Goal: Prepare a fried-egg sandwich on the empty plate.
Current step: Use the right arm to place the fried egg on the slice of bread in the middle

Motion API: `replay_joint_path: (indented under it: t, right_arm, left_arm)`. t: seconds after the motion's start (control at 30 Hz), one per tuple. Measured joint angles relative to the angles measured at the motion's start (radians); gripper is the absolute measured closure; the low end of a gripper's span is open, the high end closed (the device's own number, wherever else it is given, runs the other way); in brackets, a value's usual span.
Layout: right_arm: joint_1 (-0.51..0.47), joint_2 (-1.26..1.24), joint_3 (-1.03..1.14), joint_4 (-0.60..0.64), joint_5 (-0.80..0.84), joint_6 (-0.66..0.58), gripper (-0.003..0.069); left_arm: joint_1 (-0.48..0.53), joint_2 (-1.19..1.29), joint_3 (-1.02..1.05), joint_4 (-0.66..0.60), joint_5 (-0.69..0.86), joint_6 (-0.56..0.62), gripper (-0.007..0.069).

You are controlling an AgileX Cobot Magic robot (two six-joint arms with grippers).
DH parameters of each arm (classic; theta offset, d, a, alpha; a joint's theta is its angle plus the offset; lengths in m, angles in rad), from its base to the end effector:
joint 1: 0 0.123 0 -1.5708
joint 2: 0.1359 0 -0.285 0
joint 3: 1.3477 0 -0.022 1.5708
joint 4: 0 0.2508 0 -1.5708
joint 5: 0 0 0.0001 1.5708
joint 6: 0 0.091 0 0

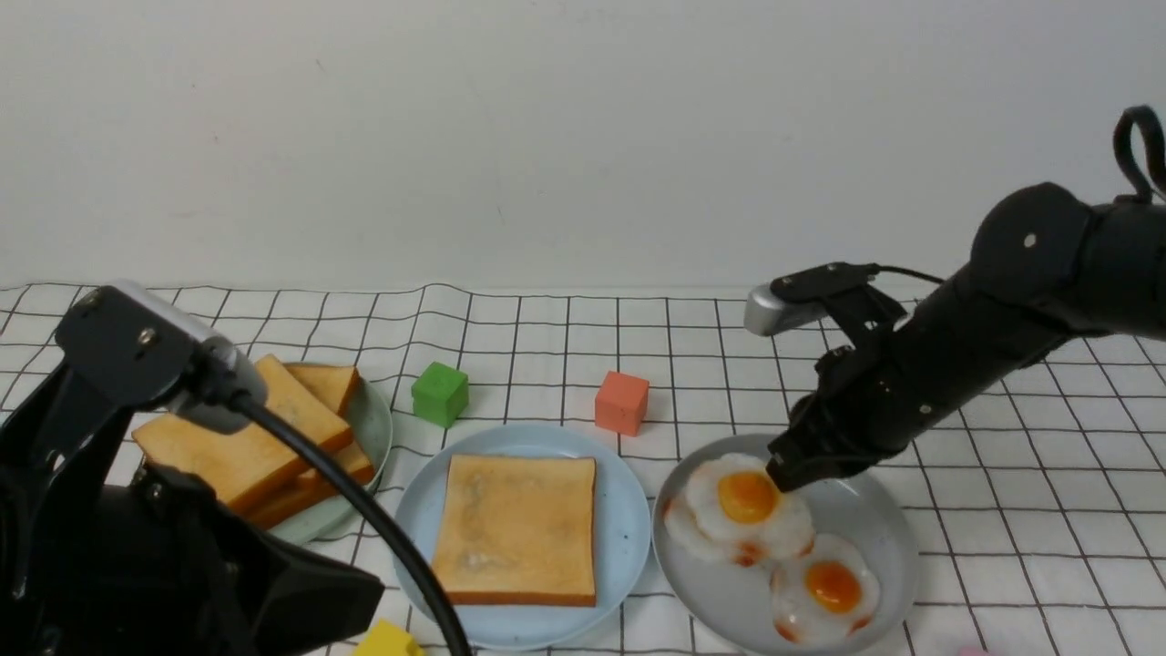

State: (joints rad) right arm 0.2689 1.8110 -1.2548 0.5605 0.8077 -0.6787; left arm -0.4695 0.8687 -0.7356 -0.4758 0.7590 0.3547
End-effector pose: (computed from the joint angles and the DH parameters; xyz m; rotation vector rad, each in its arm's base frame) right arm 0.3466 0.1318 0.2162 -0.8221 2.5910 0.5425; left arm 0.1315 -0.0989 0.3153 0.7026 2.2409 -0.6081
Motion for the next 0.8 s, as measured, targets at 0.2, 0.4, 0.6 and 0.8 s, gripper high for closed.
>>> replay_joint_path:
  t: [0.2,0.4,0.6,0.8]
  right_arm:
    - [0.056,0.000,-0.093,0.040,0.023,0.019,0.0642]
    - [0.201,0.068,-0.202,0.136,-0.041,0.022,0.0642]
    - [0.260,0.226,-0.277,0.163,-0.104,0.046,0.0642]
    - [0.260,0.284,-0.280,0.166,-0.118,0.061,0.0613]
  left_arm:
    - [0.000,-0.022,0.000,0.047,0.059,-0.085,0.0596]
    - [0.000,-0.062,0.000,0.158,0.082,-0.237,0.0587]
    - [0.000,-0.079,0.000,0.183,0.083,-0.268,0.0585]
    - [0.000,-0.080,0.000,0.184,0.083,-0.269,0.0581]
